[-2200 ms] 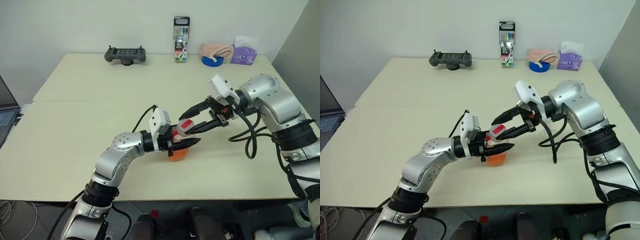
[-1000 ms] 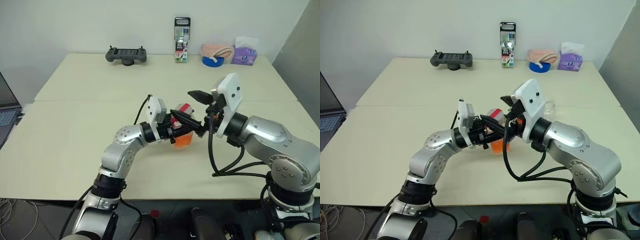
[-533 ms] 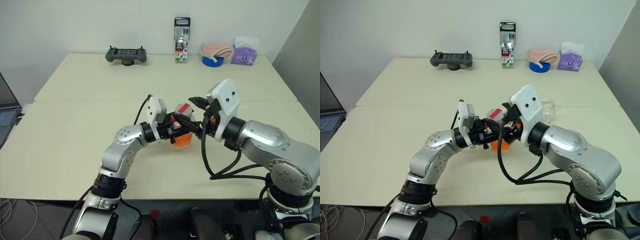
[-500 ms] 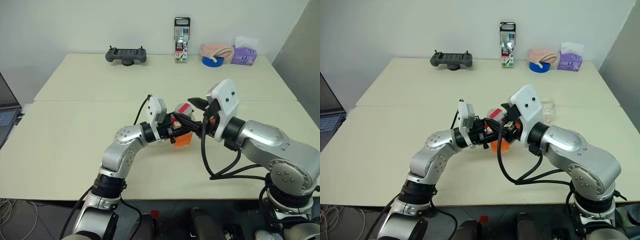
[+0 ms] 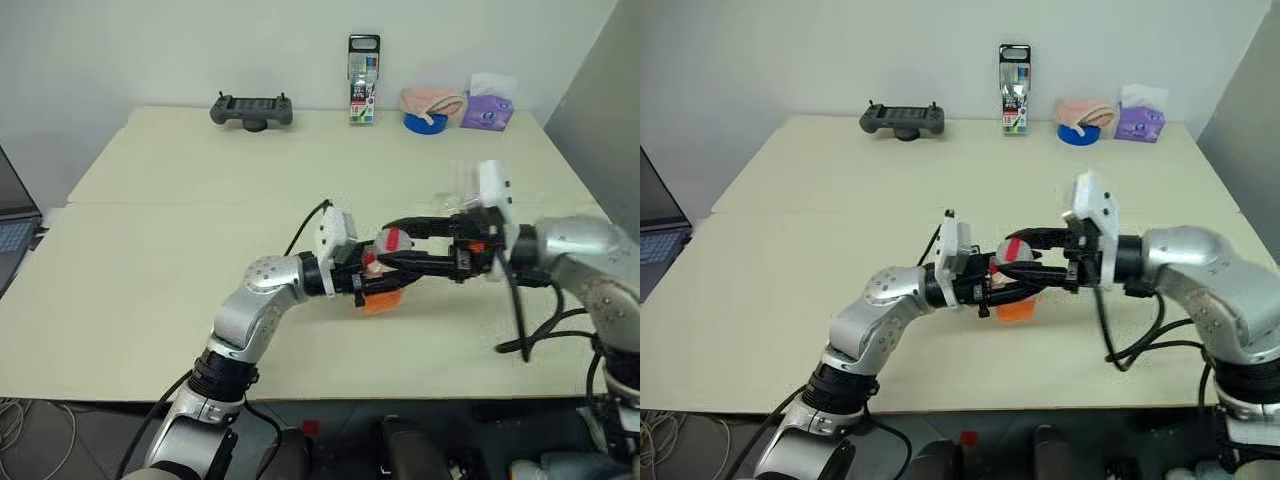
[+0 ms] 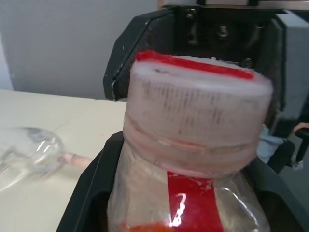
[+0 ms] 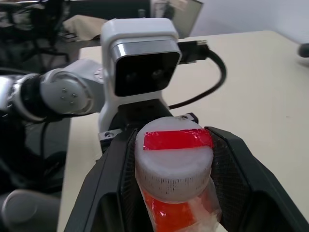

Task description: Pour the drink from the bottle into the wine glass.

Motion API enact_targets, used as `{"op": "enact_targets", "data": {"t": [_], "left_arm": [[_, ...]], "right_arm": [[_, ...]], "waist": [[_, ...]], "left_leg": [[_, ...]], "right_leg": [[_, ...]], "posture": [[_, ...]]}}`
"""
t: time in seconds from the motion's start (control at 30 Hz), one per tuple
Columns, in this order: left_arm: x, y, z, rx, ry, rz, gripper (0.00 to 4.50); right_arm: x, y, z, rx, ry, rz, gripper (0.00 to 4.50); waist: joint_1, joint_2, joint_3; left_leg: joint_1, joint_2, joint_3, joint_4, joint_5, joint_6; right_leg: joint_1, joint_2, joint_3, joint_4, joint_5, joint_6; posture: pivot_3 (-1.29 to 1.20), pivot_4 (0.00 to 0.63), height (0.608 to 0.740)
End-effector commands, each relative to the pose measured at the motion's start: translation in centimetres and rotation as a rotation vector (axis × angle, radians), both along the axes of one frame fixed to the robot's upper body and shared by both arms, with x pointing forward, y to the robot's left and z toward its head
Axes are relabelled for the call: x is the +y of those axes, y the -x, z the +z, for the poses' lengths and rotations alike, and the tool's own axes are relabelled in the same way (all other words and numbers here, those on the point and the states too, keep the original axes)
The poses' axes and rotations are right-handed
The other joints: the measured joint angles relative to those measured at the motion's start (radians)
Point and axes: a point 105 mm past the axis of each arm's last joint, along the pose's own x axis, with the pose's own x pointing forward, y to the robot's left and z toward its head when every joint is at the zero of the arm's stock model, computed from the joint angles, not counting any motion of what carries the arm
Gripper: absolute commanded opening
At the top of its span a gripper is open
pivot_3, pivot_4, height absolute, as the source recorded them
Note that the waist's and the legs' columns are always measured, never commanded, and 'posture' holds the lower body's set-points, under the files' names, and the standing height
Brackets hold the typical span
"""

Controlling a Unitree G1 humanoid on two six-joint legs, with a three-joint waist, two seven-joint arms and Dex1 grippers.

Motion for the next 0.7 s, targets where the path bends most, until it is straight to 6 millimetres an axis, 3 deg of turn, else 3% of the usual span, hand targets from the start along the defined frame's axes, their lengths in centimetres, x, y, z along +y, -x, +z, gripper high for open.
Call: {"op": "enact_targets", "data": {"t": [0.03,0.23,0.3,0.43,0.47,0.63,0.7], "left_arm": [[2.4,-1.2,1.9,-0.037,0.063,0.131,2.14],[2.4,-0.6,1.5,-0.02,0.056,0.135,2.14],[2.3,-0.6,1.5,-0.021,0.056,0.138,2.14],[2.4,-0.9,1.7,-0.027,0.059,0.15,2.14],[2.5,-1.0,1.7,-0.028,0.059,0.152,2.14],[2.5,-1.2,1.7,-0.029,0.057,0.155,2.14],[2.4,-1.2,1.6,-0.029,0.057,0.153,2.14]], "right_arm": [[0.1,1.1,-1.6,0.063,0.089,0.26,1.85],[0.4,-0.4,-1.3,0.021,0.153,0.402,1.85],[0.9,-2.1,-0.7,-0.036,0.139,0.341,1.85],[0.7,-2.2,0.0,-0.021,0.129,0.357,1.85],[0.6,-2.1,0.1,-0.024,0.131,0.356,2.59],[0.2,-1.9,0.5,-0.051,0.127,0.346,4.17],[0.1,-1.7,0.7,-0.052,0.123,0.335,4.18]], "waist": [[-0.006,0.0,0.0],[-0.005,0.0,0.0],[-0.003,0.0,0.0],[0.006,0.0,0.0],[0.009,0.0,0.0],[0.01,0.0,0.0],[0.01,0.0,0.0]], "left_leg": [[0.001,0.0,0.0,0.0,0.0,0.0],[0.0,0.001,-0.001,0.001,0.0,0.0],[0.0,0.0,-0.001,0.001,0.0,0.0],[-0.001,0.0,-0.002,0.0,0.0,0.0],[-0.001,0.0,-0.002,0.0,0.0,0.0],[-0.002,-0.001,-0.002,0.0,0.0,-0.001],[-0.002,-0.001,-0.002,0.0,0.0,-0.001]], "right_leg": [[0.0,0.0,0.0,0.001,0.0,0.0],[0.0,0.001,-0.001,0.002,0.0,0.0],[0.0,0.0,0.0,0.001,0.0,0.0],[0.0,-0.001,-0.001,0.001,0.0,0.0],[0.0,-0.001,-0.001,0.0,0.001,-0.001],[-0.001,-0.002,-0.001,0.0,0.001,-0.002],[-0.001,-0.002,-0.001,0.0,0.001,-0.002]], "posture": [[0.0,0.15,0.74],[0.0,0.15,0.74],[0.0,0.15,0.74],[0.0,0.15,0.74],[0.0,0.15,0.74],[0.0,0.15,0.74],[0.0,0.15,0.74]]}}
